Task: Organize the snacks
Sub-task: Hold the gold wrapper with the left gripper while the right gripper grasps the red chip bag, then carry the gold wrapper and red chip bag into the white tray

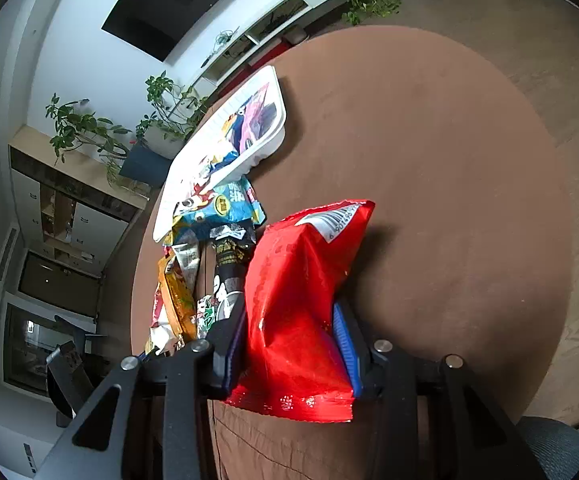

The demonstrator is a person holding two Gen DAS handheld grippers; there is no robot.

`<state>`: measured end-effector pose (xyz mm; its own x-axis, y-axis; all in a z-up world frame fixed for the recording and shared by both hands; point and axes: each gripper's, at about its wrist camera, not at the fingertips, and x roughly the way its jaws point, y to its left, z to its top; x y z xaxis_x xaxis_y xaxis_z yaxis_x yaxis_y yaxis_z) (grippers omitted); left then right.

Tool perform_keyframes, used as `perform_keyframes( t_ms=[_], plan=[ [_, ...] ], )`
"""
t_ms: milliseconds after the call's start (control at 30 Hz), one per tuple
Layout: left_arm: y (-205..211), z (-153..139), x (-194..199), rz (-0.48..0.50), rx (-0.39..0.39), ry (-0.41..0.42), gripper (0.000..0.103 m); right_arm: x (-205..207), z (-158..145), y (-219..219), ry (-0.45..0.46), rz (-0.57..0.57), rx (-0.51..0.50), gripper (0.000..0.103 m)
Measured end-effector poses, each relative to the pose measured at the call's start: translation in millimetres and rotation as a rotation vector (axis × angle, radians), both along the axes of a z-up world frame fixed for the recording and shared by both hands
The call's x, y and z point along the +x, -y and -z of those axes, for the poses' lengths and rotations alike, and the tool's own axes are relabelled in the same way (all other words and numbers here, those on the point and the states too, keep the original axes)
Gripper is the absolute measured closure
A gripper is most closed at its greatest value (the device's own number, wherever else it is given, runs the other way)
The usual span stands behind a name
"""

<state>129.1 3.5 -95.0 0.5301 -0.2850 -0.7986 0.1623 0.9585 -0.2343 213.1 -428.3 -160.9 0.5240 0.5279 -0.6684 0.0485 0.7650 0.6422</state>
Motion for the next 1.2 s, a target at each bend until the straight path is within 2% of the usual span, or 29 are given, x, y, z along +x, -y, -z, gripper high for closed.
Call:
perform_keyframes(
  t_ms=[400, 567, 700, 800, 1000, 1100, 1200],
  plan=[
    [-21.7, -24.7, 1.9, -0.034, -0.06, 0.045, 0.074, -6.6, -11.3, 25.4, 0.047, 0.075, 0.008, 0.061],
    [-35.4, -53.6, 20.5, -0.048, -0.078, 0.093, 0.074, -0.6, -24.9, 45.2, 0.076, 0.118, -0.009, 0.061],
    [-33.8, -78.3, 45.4, -0.03, -0.076, 0.132, 0.074, 16.2, -47.1, 50.2, 0.129, 0.116, -0.045, 0.061],
    [-28.0, -96.0, 72.7, -0.015, -0.07, 0.157, 0.074, 36.2, -69.3, 40.3, 0.182, 0.08, -0.079, 0.061],
    [-12.0, -128.2, 134.8, 0.011, -0.051, 0.188, 0.074, 83.3, -113.0, -9.9, 0.301, -0.047, -0.151, 0.061],
    [4.1, -137.5, 165.8, 0.036, -0.022, 0.188, 0.074, 113.0, -123.7, -40.1, 0.333, -0.118, -0.161, 0.061],
    [16.2, -135.1, 200.9, 0.043, -0.015, 0.167, 0.074, 146.6, -121.4, -72.4, 0.325, -0.205, -0.166, 0.061]
  ],
)
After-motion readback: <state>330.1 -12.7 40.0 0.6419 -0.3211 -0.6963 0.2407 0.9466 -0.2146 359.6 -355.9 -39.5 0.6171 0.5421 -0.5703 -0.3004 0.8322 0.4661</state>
